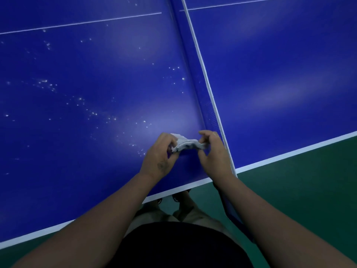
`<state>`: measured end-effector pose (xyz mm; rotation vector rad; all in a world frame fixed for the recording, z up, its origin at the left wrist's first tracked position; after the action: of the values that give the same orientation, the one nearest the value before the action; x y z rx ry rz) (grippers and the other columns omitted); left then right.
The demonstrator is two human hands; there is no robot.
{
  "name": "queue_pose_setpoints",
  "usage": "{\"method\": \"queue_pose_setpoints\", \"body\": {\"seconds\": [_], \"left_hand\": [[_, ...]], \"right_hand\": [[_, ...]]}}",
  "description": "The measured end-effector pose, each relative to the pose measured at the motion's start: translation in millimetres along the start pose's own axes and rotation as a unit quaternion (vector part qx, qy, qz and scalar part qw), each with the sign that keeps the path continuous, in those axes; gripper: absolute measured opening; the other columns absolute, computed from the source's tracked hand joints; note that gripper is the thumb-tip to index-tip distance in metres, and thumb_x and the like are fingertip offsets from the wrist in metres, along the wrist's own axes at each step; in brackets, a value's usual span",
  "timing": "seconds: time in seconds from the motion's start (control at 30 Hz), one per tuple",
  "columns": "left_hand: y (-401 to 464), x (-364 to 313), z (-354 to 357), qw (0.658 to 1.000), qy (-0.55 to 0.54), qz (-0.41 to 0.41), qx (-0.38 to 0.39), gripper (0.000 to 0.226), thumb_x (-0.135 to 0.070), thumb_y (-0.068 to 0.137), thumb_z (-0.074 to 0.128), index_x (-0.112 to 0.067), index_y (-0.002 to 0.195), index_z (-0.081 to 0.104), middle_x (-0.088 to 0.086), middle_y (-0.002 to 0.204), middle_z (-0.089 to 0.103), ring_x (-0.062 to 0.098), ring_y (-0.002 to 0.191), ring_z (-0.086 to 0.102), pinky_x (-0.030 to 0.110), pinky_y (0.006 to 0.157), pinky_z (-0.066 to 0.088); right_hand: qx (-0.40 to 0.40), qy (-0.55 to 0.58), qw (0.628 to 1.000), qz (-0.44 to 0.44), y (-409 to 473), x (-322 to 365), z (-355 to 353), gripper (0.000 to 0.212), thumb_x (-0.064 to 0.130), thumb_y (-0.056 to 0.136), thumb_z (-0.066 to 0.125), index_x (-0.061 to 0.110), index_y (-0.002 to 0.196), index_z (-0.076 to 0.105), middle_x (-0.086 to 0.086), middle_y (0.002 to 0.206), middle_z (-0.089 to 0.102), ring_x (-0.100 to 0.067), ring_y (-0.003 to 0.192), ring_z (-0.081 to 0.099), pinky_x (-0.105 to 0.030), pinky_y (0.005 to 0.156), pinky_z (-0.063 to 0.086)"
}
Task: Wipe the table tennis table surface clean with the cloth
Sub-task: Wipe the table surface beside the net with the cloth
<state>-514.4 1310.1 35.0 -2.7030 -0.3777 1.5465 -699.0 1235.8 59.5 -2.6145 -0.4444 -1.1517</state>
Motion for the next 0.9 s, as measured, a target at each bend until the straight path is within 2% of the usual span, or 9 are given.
{"method": "queue_pose_setpoints", "body": {"seconds": [0.1,0.23,0.37,0.47,0.57,0.67,0.77,0.83,0.9], "left_hand": [[-9,13,18,0.994,0.095,0.020,0.045,0.032,-0.008,0.089,0.075,-0.022,0.102,0.049,-0.006,0.115,0.053,0.023,0.081,0.056,0.049,0.060,0.053],[-32,30,48,0.986,0.141,0.062,0.060,0.022,-0.002,0.088,0.069,-0.013,0.101,0.055,0.002,0.126,0.053,0.027,0.090,0.059,0.047,0.061,0.055],[-65,49,75,0.979,0.169,0.044,0.101,0.032,0.005,0.080,0.070,-0.010,0.106,0.059,0.009,0.142,0.051,0.028,0.122,0.056,0.041,0.082,0.061],[-82,50,82,0.970,0.206,0.056,0.114,0.028,-0.004,0.079,0.063,-0.013,0.106,0.061,0.010,0.141,0.056,0.030,0.126,0.054,0.045,0.095,0.056],[-78,39,75,0.973,0.220,0.055,0.050,0.018,-0.019,0.091,0.055,-0.015,0.107,0.064,0.009,0.142,0.058,0.030,0.127,0.055,0.045,0.101,0.051],[-59,18,86,0.970,0.216,0.114,0.013,0.025,-0.025,0.099,0.058,-0.011,0.117,0.066,0.014,0.150,0.056,0.031,0.138,0.053,0.046,0.114,0.046],[-34,8,126,0.952,0.255,0.146,0.079,0.054,-0.033,0.106,0.057,-0.002,0.150,0.050,0.020,0.169,0.034,0.032,0.160,0.027,0.050,0.129,0.027],[-19,14,146,0.935,0.305,0.126,0.129,0.062,-0.035,0.113,0.039,-0.001,0.164,0.030,0.019,0.176,0.013,0.031,0.165,0.007,0.053,0.131,0.018],[-12,26,157,0.908,0.362,0.125,0.172,0.066,-0.040,0.114,0.023,-0.003,0.168,0.012,0.016,0.177,-0.003,0.029,0.165,-0.008,0.053,0.132,0.009]], "right_hand": [[-0.020,-0.133,0.988,-0.078,-6,-6,5,0.048,-0.011,0.078,0.076,0.010,0.120,0.068,-0.002,0.098,0.065,-0.023,0.090,0.059,-0.041,0.086,0.050],[-0.019,-0.183,0.978,-0.100,-40,-35,29,0.049,-0.016,0.070,0.073,0.012,0.110,0.068,-0.003,0.091,0.062,-0.021,0.089,0.053,-0.032,0.090,0.036],[0.028,-0.176,0.981,-0.076,-71,-60,46,0.036,0.002,0.079,0.056,0.014,0.111,0.068,0.001,0.096,0.062,-0.023,0.093,0.058,-0.036,0.092,0.040],[0.054,-0.170,0.981,-0.079,-83,-69,51,0.041,0.008,0.079,0.048,0.015,0.113,0.069,0.002,0.105,0.063,-0.023,0.102,0.060,-0.035,0.097,0.039],[0.029,-0.148,0.987,-0.054,-85,-81,47,0.046,-0.007,0.076,0.061,0.011,0.117,0.071,-0.004,0.123,0.064,-0.025,0.114,0.058,-0.038,0.102,0.044],[0.005,-0.127,0.992,-0.016,-80,-90,43,0.037,0.002,0.091,0.061,0.008,0.127,0.067,-0.007,0.140,0.060,-0.025,0.127,0.056,-0.041,0.111,0.046],[-0.005,-0.103,0.994,0.035,-74,-97,42,0.034,0.020,0.105,0.055,0.011,0.137,0.062,-0.002,0.155,0.052,-0.018,0.140,0.048,-0.026,0.122,0.032],[0.000,-0.094,0.994,0.050,-69,-95,43,0.041,0.028,0.108,0.049,0.015,0.146,0.058,0.003,0.162,0.046,-0.004,0.144,0.039,-0.015,0.122,0.022],[0.000,-0.094,0.995,0.044,-64,-92,45,0.045,0.028,0.110,0.047,0.015,0.153,0.053,0.003,0.166,0.040,0.003,0.148,0.031,-0.014,0.124,0.018]]}}
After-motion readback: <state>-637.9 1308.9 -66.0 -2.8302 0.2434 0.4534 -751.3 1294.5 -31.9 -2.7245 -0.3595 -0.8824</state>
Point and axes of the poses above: each hand's wrist, its own y-axis towards the middle knuckle, its own z-axis out of the palm, x = y × z, the point moved 7 cm from there along y, towards the middle knuckle
